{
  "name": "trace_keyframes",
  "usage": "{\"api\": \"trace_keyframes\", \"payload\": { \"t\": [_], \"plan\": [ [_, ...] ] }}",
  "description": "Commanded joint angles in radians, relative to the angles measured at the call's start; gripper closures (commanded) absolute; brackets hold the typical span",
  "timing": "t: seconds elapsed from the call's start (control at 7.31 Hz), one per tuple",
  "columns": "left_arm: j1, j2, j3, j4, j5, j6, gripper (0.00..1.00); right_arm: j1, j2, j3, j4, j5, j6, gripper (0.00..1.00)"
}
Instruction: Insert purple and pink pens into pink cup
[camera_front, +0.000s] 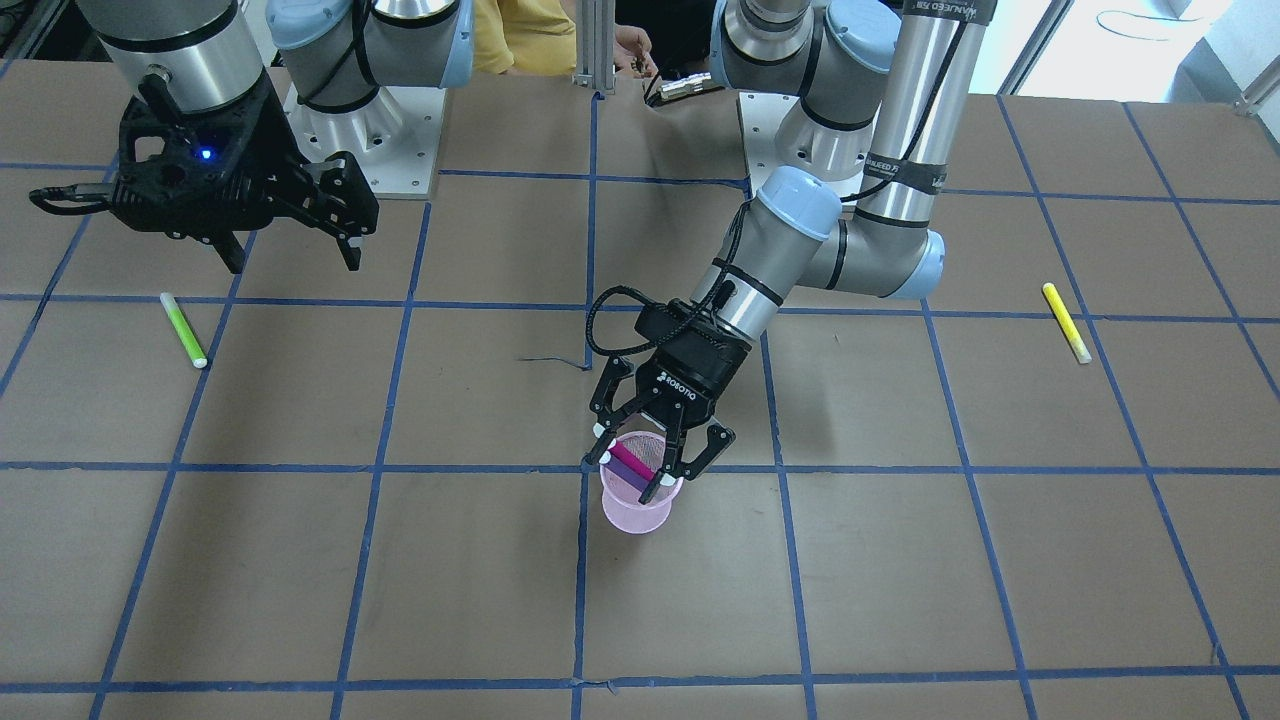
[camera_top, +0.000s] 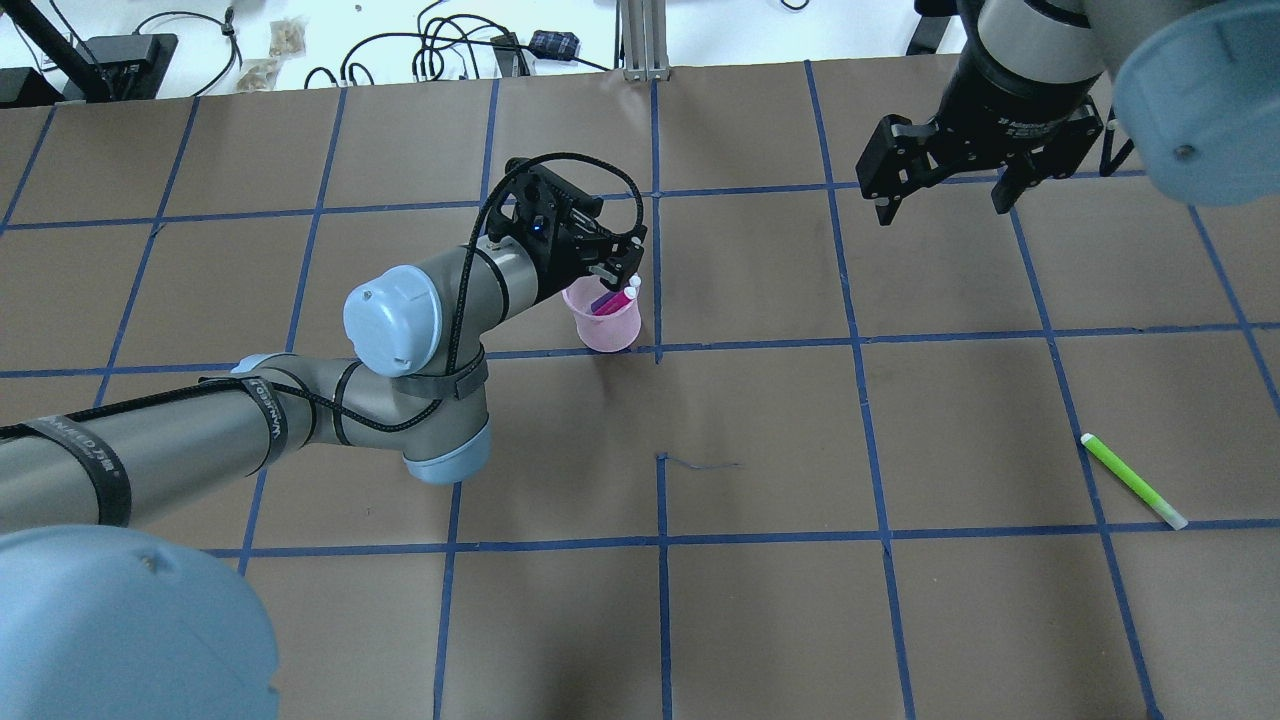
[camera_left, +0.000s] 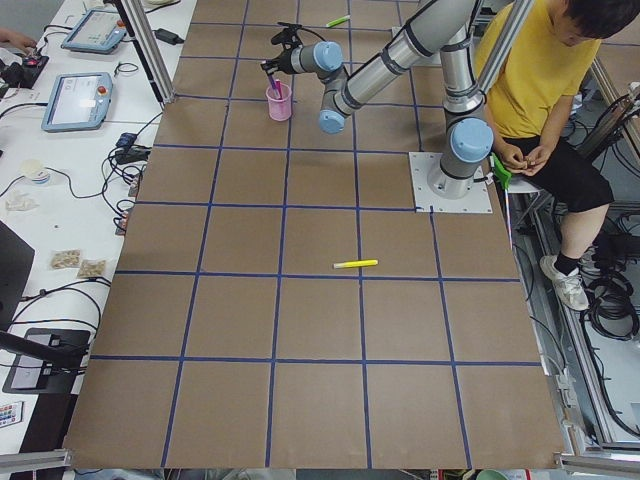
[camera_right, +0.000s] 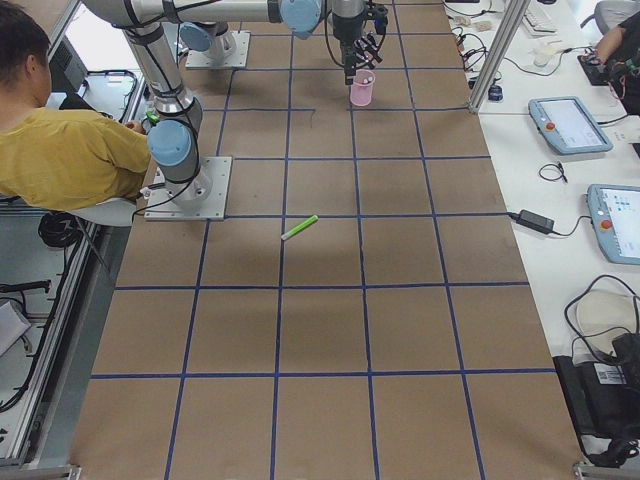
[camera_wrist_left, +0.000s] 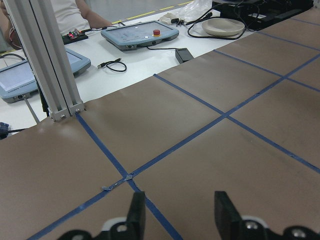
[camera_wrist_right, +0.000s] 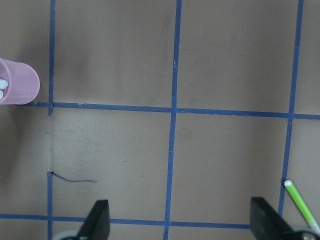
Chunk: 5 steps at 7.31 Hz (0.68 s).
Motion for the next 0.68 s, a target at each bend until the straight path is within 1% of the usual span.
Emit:
{"api": "trace_keyframes", "payload": {
  "t": [0.0, 0.14, 0.27, 0.41, 0.55],
  "plan": [
    [0.002, 0.004, 0.011, -0.012, 0.002, -0.008, 0.09, -0.002, -0.002, 0.001, 0.001, -0.001, -0.008, 0.0],
    [0.015, 0.026, 0.031, -0.079, 0.01, -0.01, 0.08, -0.002, -0.002, 0.001, 0.001, -0.001, -0.008, 0.0],
    [0.047, 0.053, 0.077, -0.25, 0.005, -0.01, 0.03, -0.002, -0.002, 0.001, 0.001, -0.001, -0.007, 0.0],
    [0.101, 0.089, 0.13, -0.487, 0.005, -0.01, 0.01, -0.002, -0.002, 0.001, 0.001, -0.001, -0.007, 0.0],
    [0.15, 0.125, 0.221, -0.8, 0.025, -0.011, 0.01, -0.002, -0.002, 0.001, 0.001, -0.001, -0.007, 0.0]
  ]
}}
